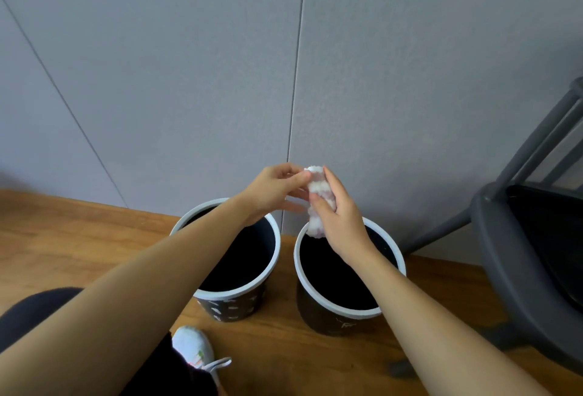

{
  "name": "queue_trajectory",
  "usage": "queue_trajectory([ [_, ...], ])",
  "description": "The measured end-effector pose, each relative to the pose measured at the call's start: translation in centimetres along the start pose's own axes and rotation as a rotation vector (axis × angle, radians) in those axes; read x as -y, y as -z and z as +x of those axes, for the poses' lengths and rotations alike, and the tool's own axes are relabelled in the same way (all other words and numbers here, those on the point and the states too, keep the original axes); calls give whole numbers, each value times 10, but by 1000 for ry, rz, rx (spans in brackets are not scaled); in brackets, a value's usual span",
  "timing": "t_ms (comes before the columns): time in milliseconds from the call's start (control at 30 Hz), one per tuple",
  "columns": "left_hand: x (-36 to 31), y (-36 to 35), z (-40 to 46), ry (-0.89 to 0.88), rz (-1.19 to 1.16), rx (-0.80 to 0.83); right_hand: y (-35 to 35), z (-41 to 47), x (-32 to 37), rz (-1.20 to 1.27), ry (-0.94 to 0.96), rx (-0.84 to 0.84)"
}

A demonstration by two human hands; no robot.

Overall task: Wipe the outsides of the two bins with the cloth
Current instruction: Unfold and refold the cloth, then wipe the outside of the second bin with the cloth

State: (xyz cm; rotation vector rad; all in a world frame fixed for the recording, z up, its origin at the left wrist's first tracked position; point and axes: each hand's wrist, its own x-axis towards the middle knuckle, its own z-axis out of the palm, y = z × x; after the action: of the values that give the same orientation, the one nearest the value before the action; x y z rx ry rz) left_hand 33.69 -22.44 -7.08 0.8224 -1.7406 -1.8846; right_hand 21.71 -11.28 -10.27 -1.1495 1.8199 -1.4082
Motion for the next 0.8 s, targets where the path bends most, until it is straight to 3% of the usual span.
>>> queue_trajectory([
  [33,12,5,-1,54,99,-42,0,-1,-5,-31,-12,19],
  [100,44,19,-5,158,551,-77,1,-4,-18,-100,-15,75],
  [167,81,30,-14,270,966,24,1,-8,-29,-148,-13,117],
  [200,99,34,-21,337,1050,68,0,-11,-34,-163,-19,133],
  [333,150,46,-44,451,1146,93,0,-14,-42,-191,-49,140],
  [533,159,45,-50,279,1232,150,-2,-18,-46,-229,-68,155],
  [800,114,64,-41,126,1295,18,-7,-24,-43,-243,-50,186],
])
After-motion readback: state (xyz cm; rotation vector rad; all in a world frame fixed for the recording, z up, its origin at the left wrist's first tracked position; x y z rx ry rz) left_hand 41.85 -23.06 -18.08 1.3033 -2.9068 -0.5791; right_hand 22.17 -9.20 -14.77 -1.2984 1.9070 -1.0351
